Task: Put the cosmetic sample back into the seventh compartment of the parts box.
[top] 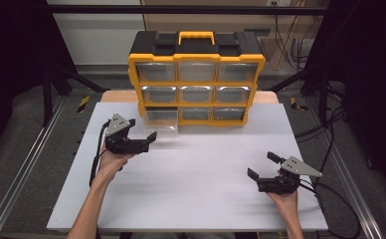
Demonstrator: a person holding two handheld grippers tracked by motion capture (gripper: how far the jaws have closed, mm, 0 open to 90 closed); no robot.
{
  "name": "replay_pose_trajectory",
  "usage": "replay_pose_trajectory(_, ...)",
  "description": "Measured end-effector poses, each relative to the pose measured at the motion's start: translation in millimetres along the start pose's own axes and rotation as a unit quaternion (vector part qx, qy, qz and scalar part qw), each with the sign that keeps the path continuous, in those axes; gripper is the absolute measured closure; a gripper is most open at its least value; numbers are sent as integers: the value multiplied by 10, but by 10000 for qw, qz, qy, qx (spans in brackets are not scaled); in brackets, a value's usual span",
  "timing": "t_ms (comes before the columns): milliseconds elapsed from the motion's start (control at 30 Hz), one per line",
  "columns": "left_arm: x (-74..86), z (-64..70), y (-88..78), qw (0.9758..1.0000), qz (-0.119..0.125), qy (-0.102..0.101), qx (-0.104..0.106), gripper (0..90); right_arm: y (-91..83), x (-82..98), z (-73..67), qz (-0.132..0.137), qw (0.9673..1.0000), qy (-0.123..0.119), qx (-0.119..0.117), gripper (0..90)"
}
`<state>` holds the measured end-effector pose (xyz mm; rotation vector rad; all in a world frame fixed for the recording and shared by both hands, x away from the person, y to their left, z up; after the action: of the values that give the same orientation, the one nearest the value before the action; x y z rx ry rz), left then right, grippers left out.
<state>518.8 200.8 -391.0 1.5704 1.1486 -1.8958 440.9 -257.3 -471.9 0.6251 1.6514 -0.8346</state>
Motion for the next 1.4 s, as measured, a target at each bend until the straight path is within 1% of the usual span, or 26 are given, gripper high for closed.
replay_pose_trajectory(233,97,23,-86,10000,64,-19,-7,63,0,1,-2,0,10000,6,8,4)
replay_pose_trajectory(300,135,31,-96,10000,62,-11,-43,61,0,1,-2,1,10000,8,8,5)
replay_pose_trajectory(367,153,29,-94,10000,19,-7,-70,59,1,1,-2,4,10000,12,7,4)
replay_pose_trajectory(567,216,50,-98,10000,22,-22,-63,57,-4,-3,-1,12,10000,22,1,4)
replay_pose_trajectory(733,295,34,-102,10000,21,-59,-78,59,-2,-3,-1,18,10000,36,-5,5)
replay_pose_trajectory(900,349,28,-97,9999,-36,-26,-117,57,1,-4,-1,22,10000,39,-14,4)
replay_pose_trajectory(1033,382,39,-86,9999,-17,-16,-114,59,-2,-8,0,31,10000,53,-9,4)
replay_pose_trajectory(1400,447,70,-38,9999,-124,-9,-53,46,7,-3,-2,22,10000,73,-13,5)
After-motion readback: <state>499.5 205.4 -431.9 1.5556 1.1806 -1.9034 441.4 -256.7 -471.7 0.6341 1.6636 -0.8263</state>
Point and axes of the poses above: each handheld gripper's, and its own axes: y roughly forward along the jaws, x roughly out of its underside, z roughly to its right, the point moved 2 cm from there along y, roughly forward along the jaws, and after that the axes turned 3 degrees about z, right-handed, at the moved point
